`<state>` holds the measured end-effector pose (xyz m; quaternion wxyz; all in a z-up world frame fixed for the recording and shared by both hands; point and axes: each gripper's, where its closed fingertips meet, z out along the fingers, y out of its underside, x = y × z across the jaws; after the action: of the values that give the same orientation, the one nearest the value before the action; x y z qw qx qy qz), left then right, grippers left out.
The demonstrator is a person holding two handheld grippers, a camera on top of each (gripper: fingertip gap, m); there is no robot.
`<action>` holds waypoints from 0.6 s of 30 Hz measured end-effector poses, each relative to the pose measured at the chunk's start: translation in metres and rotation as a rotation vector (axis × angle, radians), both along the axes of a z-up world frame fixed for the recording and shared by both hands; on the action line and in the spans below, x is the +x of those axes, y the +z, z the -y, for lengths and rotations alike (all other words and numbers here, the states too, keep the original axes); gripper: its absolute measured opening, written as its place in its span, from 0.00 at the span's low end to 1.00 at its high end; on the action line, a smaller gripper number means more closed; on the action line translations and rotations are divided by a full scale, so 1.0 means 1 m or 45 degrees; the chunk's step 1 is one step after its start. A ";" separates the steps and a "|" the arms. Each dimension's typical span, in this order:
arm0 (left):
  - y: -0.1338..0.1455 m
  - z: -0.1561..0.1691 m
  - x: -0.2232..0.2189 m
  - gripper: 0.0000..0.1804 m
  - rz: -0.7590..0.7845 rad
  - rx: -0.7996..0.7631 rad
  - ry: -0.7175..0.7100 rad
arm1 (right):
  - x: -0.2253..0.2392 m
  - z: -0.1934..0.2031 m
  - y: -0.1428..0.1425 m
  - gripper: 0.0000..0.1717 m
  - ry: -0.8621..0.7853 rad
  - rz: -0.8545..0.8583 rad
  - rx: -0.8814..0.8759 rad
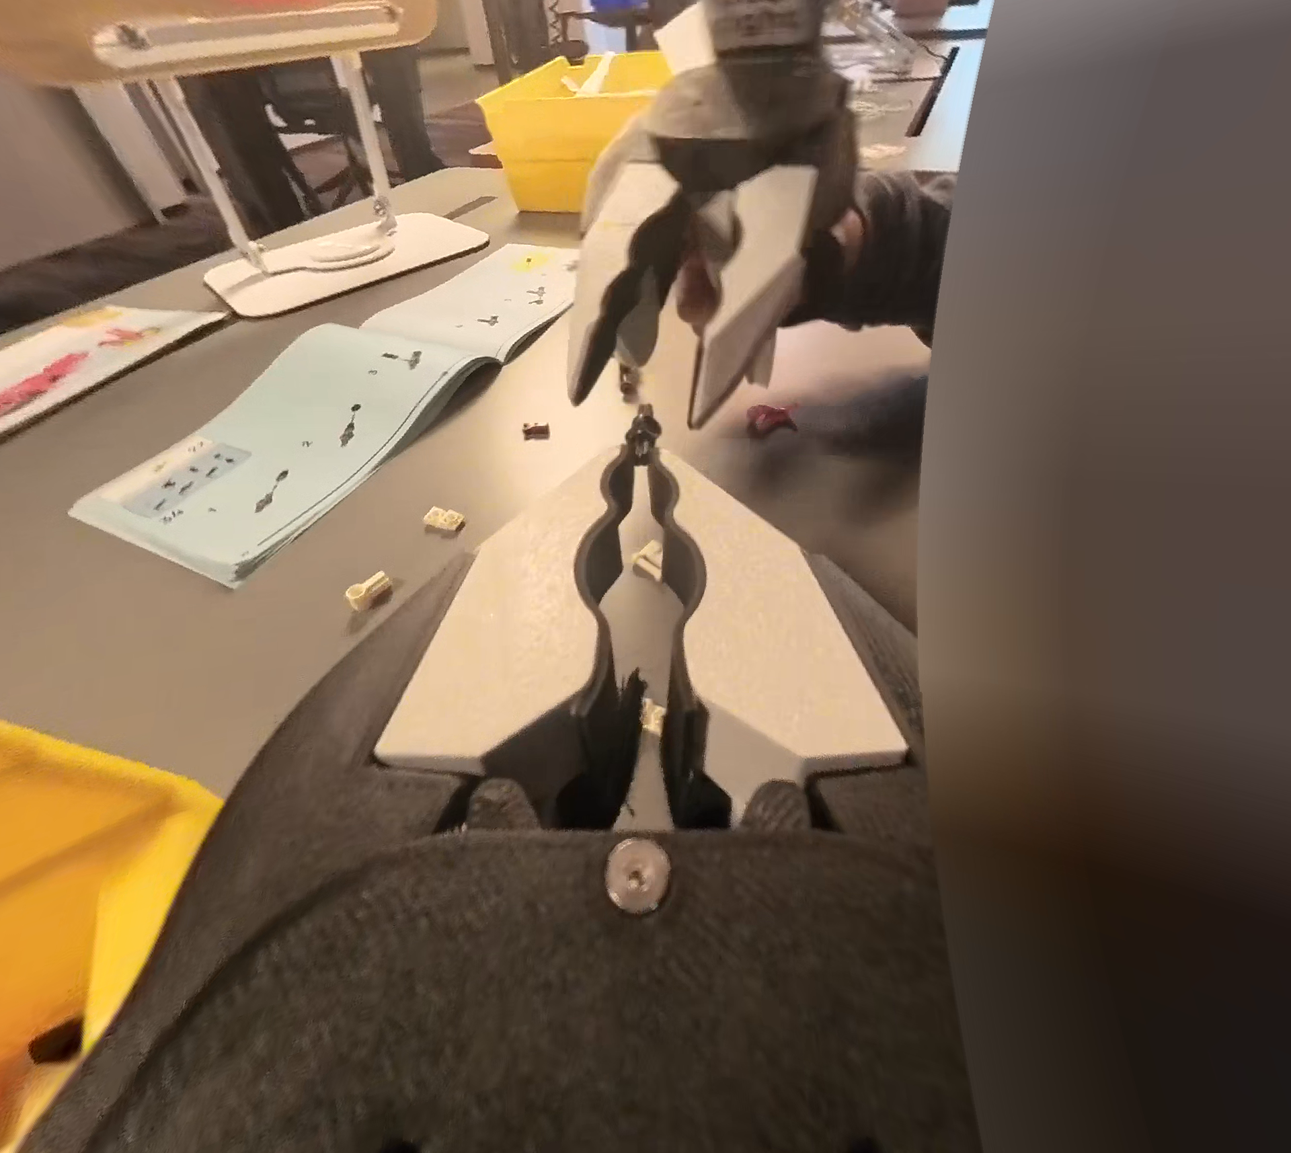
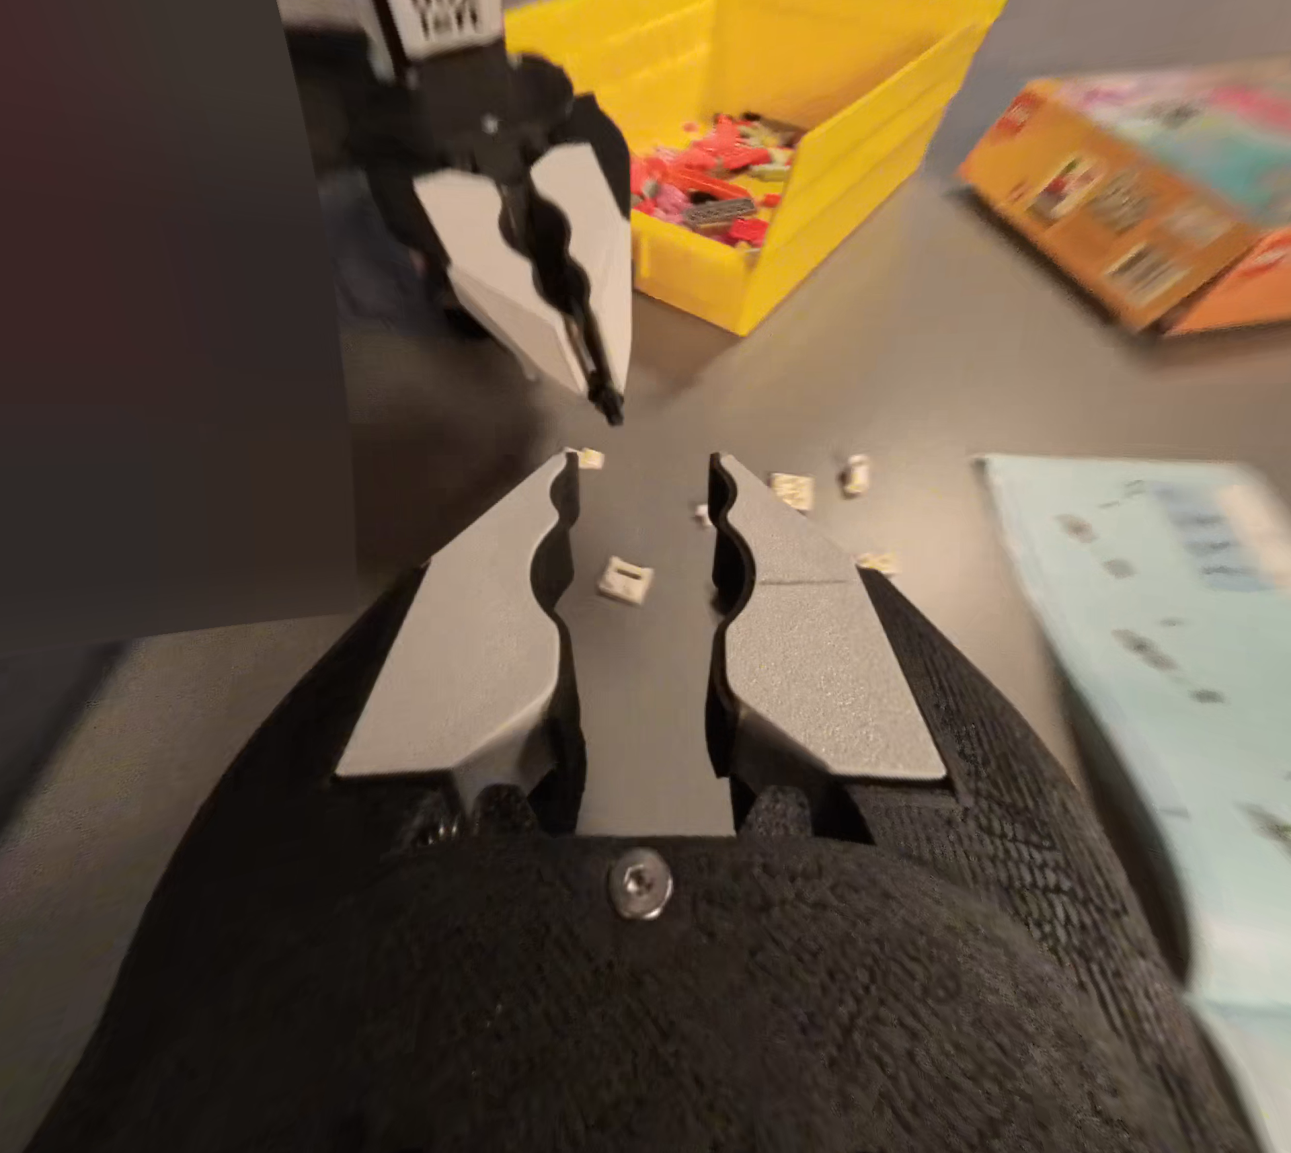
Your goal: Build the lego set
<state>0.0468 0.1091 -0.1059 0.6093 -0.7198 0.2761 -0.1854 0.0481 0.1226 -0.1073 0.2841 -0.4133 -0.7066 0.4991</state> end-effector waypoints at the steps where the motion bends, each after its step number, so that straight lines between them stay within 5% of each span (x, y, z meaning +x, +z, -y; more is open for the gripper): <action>1: 0.000 -0.001 -0.001 0.01 0.014 -0.009 0.008 | -0.001 -0.001 -0.002 0.21 -0.025 -0.056 0.155; 11: -0.004 -0.004 -0.003 0.01 0.104 -0.134 -0.007 | -0.008 0.004 0.000 0.10 -0.156 -0.405 1.034; 18: -0.005 -0.002 -0.001 0.01 0.127 -0.161 -0.036 | -0.014 0.004 -0.003 0.03 -0.188 -0.459 1.256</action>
<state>0.0458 0.1110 -0.1109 0.5730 -0.7427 0.2433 -0.2466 0.0346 0.1182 -0.1104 0.5962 -0.1869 -0.7665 0.1490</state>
